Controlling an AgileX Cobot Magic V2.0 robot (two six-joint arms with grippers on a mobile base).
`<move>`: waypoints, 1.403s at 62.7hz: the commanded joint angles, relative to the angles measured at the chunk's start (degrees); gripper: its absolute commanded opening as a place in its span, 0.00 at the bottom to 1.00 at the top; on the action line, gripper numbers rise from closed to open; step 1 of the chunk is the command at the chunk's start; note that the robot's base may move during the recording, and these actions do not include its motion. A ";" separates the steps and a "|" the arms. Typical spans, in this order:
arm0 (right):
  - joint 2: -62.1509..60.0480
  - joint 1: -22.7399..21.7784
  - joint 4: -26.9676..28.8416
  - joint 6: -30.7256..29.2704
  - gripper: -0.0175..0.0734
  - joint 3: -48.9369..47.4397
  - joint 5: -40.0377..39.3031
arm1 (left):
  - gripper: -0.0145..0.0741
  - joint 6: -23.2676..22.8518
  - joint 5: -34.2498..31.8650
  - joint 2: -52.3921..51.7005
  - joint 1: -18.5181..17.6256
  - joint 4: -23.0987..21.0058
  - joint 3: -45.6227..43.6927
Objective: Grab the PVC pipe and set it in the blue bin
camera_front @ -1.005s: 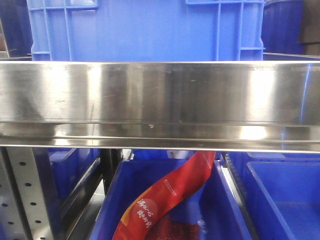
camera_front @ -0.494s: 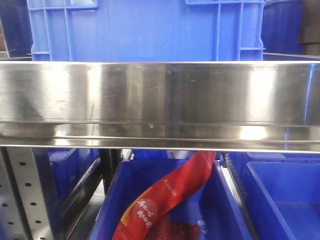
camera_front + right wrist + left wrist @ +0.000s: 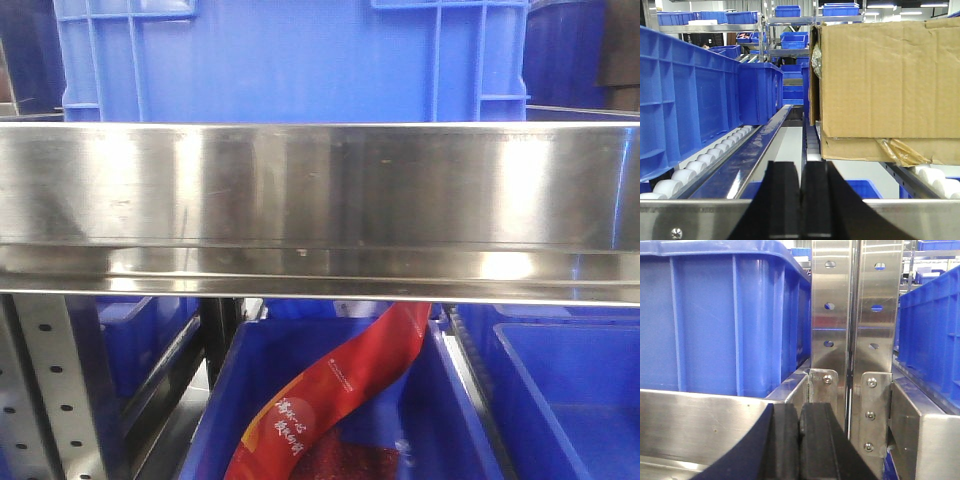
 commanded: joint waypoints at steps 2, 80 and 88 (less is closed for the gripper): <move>-0.07 -0.35 0.06 0.17 0.01 0.12 -0.30 | 0.04 -0.19 -0.53 -0.23 -0.40 0.18 -0.14; -0.07 -0.35 0.06 0.17 0.01 0.12 -0.31 | 0.04 -0.19 -0.53 -0.23 -0.40 0.18 -0.14; -0.07 -0.35 0.06 0.17 0.01 0.12 -0.31 | 0.04 -0.19 -0.53 -0.23 -0.40 0.18 -0.14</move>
